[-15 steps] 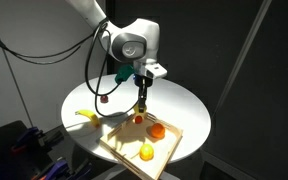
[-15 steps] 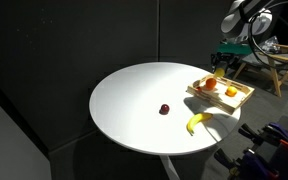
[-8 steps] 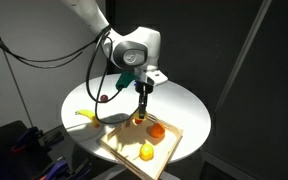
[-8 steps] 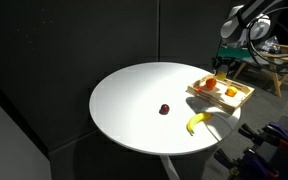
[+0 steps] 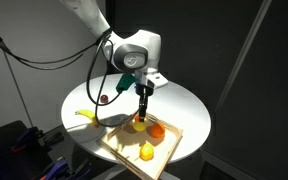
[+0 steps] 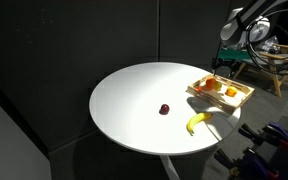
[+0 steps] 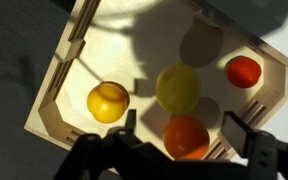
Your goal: Put the lemon in the box
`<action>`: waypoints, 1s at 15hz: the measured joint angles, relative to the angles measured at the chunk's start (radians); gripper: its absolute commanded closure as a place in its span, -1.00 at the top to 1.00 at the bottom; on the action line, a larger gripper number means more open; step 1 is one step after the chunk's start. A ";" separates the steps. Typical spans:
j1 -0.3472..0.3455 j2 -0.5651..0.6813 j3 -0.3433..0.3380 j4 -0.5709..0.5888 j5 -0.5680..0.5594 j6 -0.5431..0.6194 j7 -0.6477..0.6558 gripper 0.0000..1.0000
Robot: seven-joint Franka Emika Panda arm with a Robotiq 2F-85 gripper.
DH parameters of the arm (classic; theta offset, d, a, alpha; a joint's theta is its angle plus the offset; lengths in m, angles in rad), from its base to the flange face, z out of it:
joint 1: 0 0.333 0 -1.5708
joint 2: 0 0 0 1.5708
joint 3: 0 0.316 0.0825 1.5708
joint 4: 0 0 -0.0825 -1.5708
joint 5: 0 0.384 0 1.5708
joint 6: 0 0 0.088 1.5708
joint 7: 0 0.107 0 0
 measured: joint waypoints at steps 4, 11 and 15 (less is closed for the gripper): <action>0.002 0.000 0.000 0.000 0.000 0.000 -0.001 1.00; 0.021 -0.049 0.017 0.000 -0.034 -0.108 -0.091 1.00; 0.027 -0.103 0.041 -0.001 -0.064 -0.203 -0.155 1.00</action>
